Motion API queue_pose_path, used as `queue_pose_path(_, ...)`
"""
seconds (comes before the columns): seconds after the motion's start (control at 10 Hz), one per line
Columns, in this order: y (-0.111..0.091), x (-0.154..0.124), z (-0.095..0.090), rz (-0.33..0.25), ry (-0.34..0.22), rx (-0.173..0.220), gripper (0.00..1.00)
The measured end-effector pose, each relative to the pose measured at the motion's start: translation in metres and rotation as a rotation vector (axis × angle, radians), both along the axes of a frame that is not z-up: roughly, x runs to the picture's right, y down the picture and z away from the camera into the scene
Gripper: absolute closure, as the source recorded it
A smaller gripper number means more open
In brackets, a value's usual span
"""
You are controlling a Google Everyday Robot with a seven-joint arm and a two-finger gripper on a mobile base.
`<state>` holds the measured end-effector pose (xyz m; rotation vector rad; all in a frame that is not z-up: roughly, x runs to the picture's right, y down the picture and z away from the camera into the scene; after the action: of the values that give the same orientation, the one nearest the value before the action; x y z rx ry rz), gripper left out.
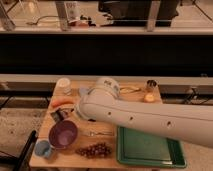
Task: Wipe purple bowl with brush
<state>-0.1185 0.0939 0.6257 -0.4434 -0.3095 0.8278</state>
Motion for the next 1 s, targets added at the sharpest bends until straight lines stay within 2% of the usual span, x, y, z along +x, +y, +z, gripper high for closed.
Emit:
queue_pose_path(0.2,0.009,-0.001,-0.001,-0.092,-0.016,0.045,1.0)
queue_pose_path(0.5,0.016,-0.002,0.003,-0.222,0.006,0.089,1.0)
queue_pose_path(0.7,0.023,-0.006,0.011,-0.338,0.048,0.099,1.0)
queue_pose_path(0.9,0.025,-0.008,0.019,-0.403,0.093,0.091,1.0)
queue_pose_path(1.0,0.025,-0.009,0.023,-0.41,0.105,0.082,1.0)
